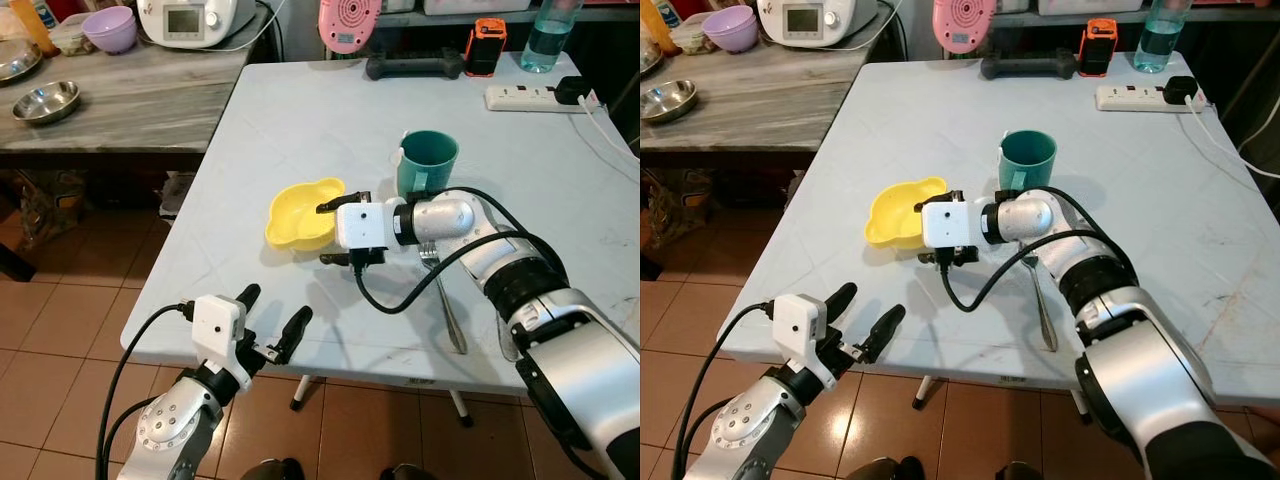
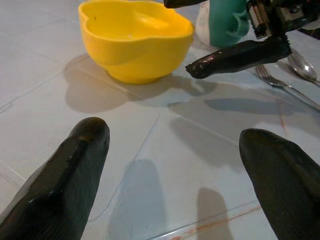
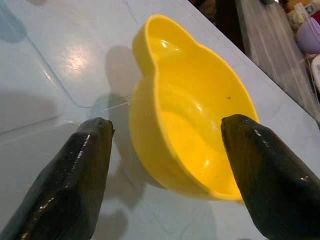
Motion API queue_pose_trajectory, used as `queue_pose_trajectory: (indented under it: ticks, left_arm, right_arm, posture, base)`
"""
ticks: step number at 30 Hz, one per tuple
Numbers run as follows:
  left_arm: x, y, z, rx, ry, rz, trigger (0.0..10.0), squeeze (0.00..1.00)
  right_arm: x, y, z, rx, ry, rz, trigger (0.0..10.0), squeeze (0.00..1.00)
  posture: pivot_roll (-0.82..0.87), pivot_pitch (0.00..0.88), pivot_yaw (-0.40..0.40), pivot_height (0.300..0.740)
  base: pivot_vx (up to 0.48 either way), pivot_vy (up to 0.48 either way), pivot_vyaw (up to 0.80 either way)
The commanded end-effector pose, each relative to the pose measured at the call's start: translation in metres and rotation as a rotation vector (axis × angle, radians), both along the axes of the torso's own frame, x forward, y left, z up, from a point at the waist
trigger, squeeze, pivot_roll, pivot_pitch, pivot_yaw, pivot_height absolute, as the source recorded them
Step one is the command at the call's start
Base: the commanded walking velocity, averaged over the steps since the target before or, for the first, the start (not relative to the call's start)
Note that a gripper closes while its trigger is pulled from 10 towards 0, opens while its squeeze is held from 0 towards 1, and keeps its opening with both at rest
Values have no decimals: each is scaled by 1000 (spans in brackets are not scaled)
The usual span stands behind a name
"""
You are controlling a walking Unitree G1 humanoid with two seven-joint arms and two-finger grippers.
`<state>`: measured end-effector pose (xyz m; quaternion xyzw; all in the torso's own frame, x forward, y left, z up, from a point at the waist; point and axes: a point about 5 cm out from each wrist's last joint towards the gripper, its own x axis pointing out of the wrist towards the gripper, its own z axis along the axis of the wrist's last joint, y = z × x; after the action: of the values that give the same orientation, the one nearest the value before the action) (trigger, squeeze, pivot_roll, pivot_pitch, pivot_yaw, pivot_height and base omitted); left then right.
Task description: Setting the table
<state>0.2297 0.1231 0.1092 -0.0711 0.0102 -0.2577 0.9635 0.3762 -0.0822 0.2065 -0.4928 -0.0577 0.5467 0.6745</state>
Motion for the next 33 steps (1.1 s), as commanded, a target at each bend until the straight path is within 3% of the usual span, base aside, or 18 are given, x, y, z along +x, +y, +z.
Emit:
queue_pose_trajectory:
  ticks: [1, 9, 10, 11, 12, 26, 33]
  left_arm:
    - [-1, 1, -2, 7, 3, -2, 10000, 0]
    - [2, 1, -1, 5, -10, 8, 10000, 0]
    - [2, 1, -1, 5, -13, 14, 10000, 0]
    - [2, 1, -1, 5, -13, 14, 10000, 0]
    - [3, 1, -1, 4, -13, 17, 10000, 0]
    - [0, -4, -6, 4, 1, 25, 10000, 0]
    - [1, -2, -5, 10, -6, 33, 10000, 0]
  right_arm:
    - [1, 5, 3, -28, -2, 13, 10000, 0]
    - [1, 9, -10, -87, 46, 4, 10000, 0]
    - [2, 9, -14, -96, 51, -11, 1804, 0]
    - [2, 9, -14, -96, 51, -11, 1804, 0]
    - [3, 9, -16, -98, 59, -29, 0, 0]
    - [8, 17, -14, -113, -83, -73, 0, 0]
    - [8, 16, -17, -119, -107, -86, 0, 0]
  posture:
    - [-47, 137, 87, 740]
    - [-49, 140, 86, 740]
    - [-49, 140, 83, 740]
    - [-49, 140, 83, 740]
    - [-48, 140, 82, 740]
    - [-43, 139, 72, 740]
    - [-37, 138, 74, 740]
  base:
    - [0, 0, 0]
    - [0, 0, 0]
    - [0, 0, 0]
    - [0, 0, 0]
    - [0, 0, 0]
    - [0, 0, 0]
    - [0, 0, 0]
